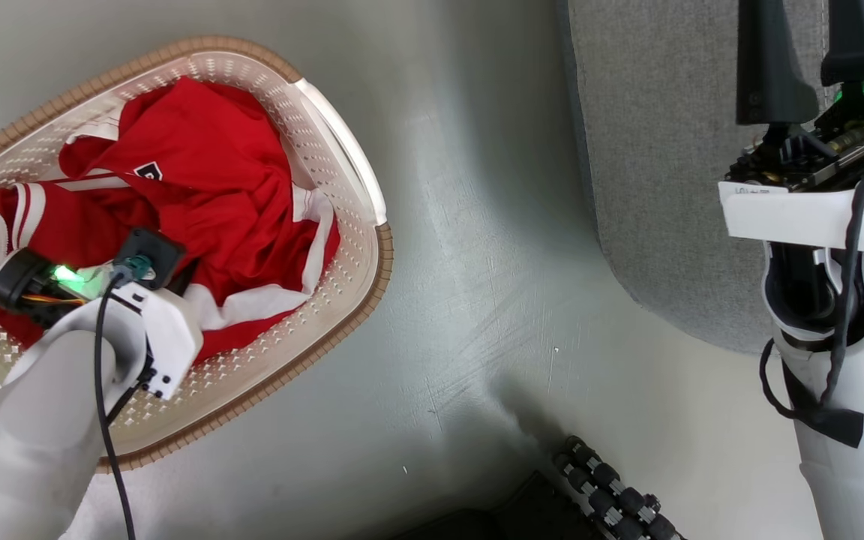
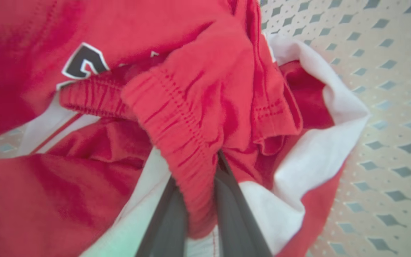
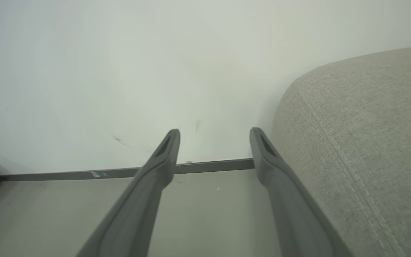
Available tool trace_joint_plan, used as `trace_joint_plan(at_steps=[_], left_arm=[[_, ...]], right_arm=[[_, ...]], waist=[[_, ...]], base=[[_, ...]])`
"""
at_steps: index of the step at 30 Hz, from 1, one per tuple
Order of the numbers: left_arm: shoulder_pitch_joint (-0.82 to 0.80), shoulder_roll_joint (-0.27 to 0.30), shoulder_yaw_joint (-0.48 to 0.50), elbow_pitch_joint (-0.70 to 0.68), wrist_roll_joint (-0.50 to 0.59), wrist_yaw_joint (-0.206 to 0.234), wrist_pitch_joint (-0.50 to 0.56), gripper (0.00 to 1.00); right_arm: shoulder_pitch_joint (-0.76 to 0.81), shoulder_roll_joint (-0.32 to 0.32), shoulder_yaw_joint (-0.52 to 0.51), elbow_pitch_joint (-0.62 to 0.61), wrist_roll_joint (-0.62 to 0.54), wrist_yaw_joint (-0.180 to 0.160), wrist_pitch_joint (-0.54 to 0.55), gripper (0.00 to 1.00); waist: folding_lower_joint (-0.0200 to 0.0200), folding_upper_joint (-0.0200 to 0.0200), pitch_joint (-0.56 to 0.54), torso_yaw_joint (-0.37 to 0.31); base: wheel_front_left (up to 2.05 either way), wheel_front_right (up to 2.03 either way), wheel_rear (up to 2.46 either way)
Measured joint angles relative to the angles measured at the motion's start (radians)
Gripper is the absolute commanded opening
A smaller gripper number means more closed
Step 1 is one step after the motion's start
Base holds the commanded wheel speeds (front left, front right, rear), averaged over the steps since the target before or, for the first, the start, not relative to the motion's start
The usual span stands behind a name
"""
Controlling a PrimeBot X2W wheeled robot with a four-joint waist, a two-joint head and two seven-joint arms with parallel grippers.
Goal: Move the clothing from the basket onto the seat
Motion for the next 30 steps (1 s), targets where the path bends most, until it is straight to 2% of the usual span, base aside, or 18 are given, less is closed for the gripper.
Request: trace_joint_plan(at_steps=[15,30], left_arm=[[0.001,-0.006,-0.026,-0.04,-0.071,0.0,-0.103,0.0],[0.056,-0.004,-0.054,-0.09,-0.145,0.0,-0.197,0.0]], right_arm=[[-0.017,0.0,-0.01,0.026,-0.009,0.0,0.0,1.0],[-0.014,0.0,-0.017,0.094,-0.026,0.0,0.0,1.0]], waist=[[0.0,0.0,-0.074,0.032],[0.0,0.0,-0.192,0.069]], base=[[0.0,0.0,0.0],[0.0,0.0,0.0]])
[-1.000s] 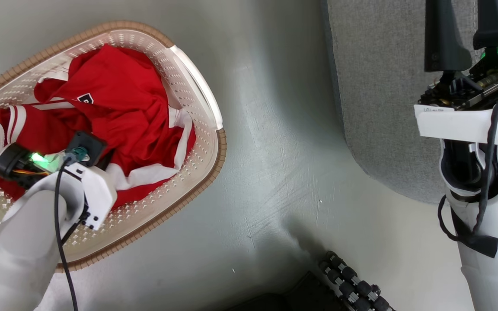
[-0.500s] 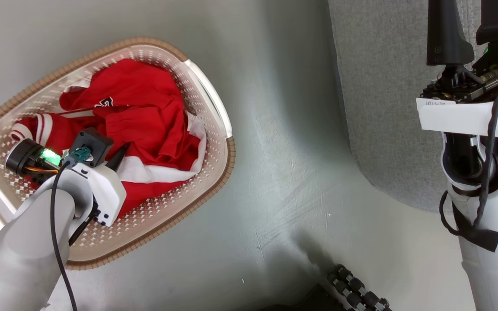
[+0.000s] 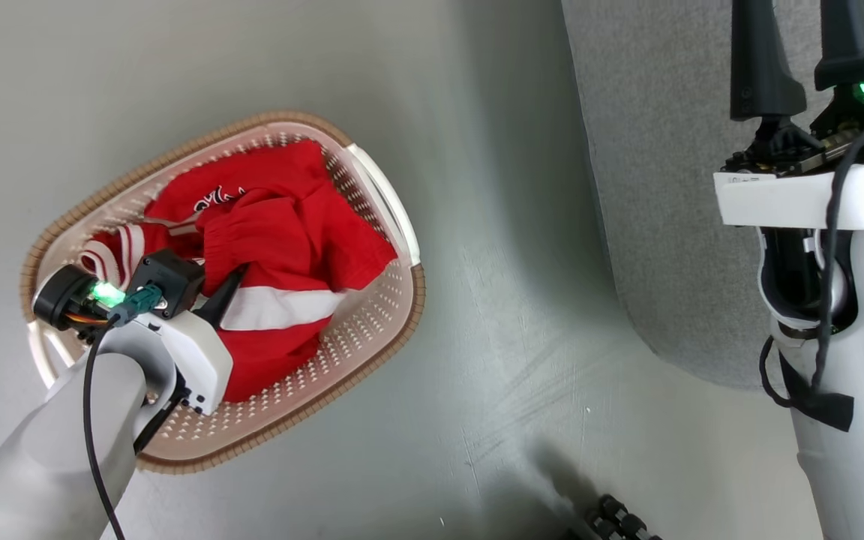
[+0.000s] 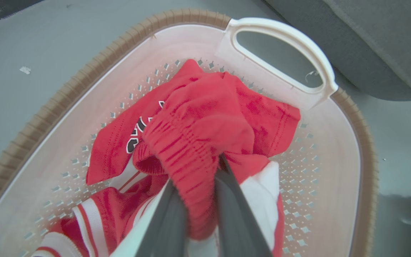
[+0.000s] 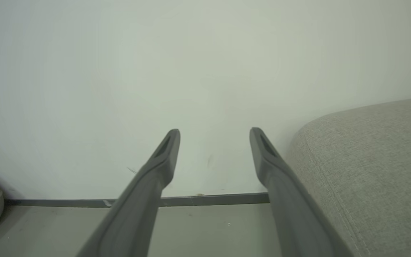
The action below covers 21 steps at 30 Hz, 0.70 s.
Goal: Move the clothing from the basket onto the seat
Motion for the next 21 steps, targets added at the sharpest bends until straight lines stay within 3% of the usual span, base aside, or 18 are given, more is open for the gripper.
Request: trace_joint_plan(at_steps=[21], left_arm=[[0.089,-0.011,0.001,-0.141,-0.1,0.0,-0.025,0.0]], right_arm=[[0.073,-0.001,-0.013,0.1,-0.044,0.0,0.0,1.0]], waist=[[-0.0001,0.0,-0.197,0.065]], base=[[0.0,0.0,0.0]])
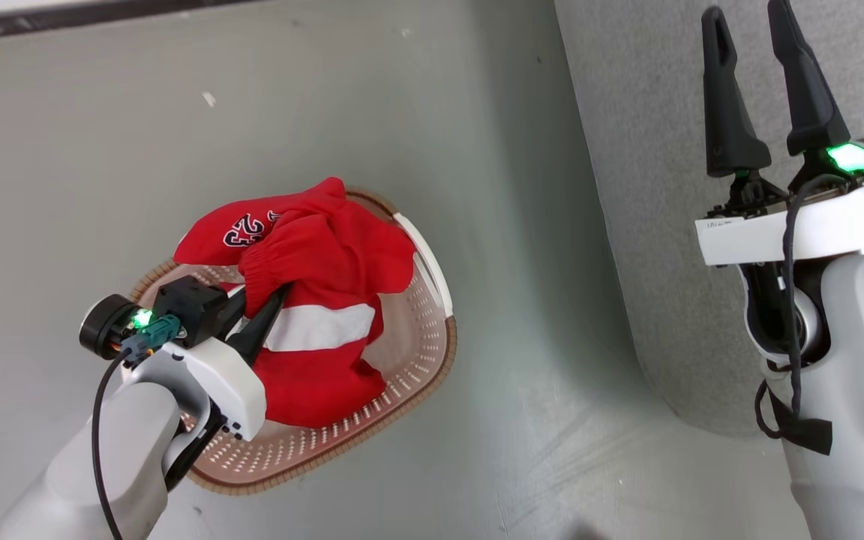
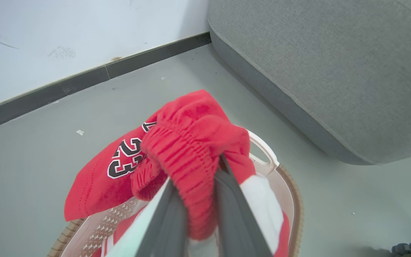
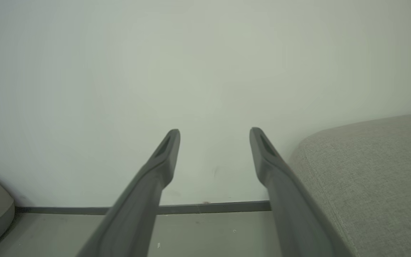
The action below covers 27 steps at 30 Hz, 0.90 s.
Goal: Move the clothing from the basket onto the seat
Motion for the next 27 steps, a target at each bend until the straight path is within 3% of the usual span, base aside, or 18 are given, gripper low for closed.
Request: trace_joint_plan(at_steps=[27], left_arm=[[0.132,-0.019,0.123,-0.271,-0.046,0.001,-0.001,0.0]], right_arm=[[0.139,-0.001,-0.019,0.083,-0.044,0.0,0.0,1.0]], waist=[[0.0,0.0,-0.276,0.089]], base=[[0.0,0.0,0.0]])
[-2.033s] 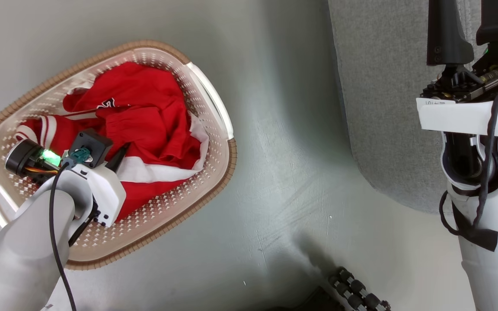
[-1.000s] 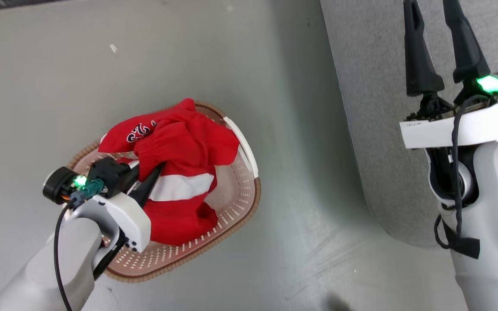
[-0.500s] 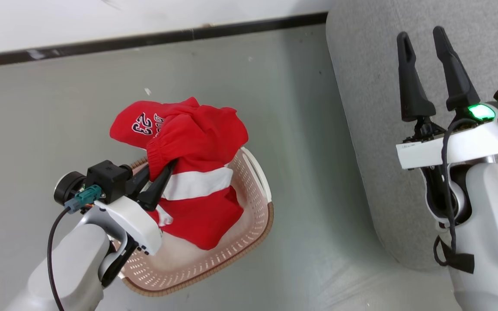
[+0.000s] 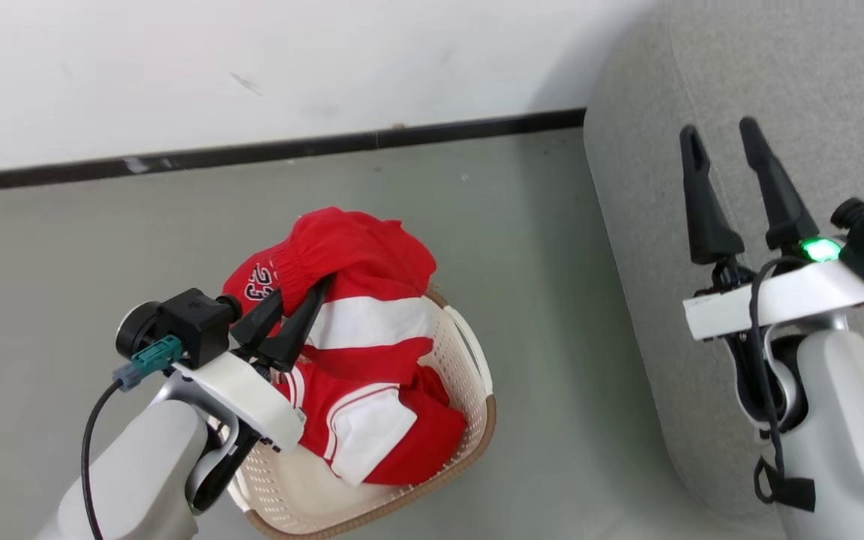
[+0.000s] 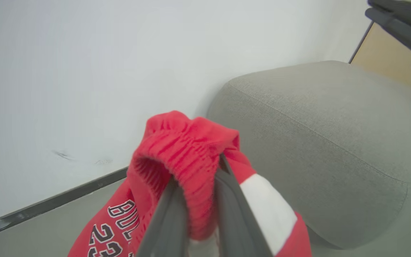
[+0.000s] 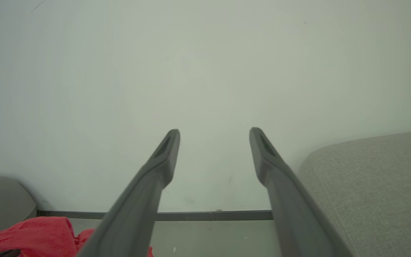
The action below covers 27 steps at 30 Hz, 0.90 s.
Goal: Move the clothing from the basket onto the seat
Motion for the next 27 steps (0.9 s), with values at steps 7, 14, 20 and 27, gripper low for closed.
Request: trace_joint_plan(at_steps=[7,14,20,27], left_arm=[[0.013,-0.001,0.009,-0.046,0.0,0.01,0.0,0.0],[0.013,0.005,0.021,-0.084,0.0,0.022,0.0,0.0],[0.013,0.005,0.024,-0.101,-0.004,0.037,0.002,0.0],[0.013,0.0,0.017,-0.113,-0.007,0.045,0.03,0.0]], right_arm=[[0.046,0.0,0.001,0.013,-0.004,0.0,0.0,1.0],[0.092,0.0,0.011,0.029,-0.011,0.0,0.0,1.0],[0.123,0.0,0.02,0.041,-0.02,0.0,0.0,1.0],[0.155,-0.006,0.079,0.049,-0.027,0.0,0.0,1.0]], waist=[[0.0,0.0,-0.064,0.019],[0.0,0.0,-0.13,0.038],[0.0,0.0,-0.17,0.05],[0.0,0.0,-0.204,0.063]], base=[[0.0,0.0,0.0],[0.0,0.0,0.0],[0.0,0.0,0.0],[0.0,0.0,0.0]])
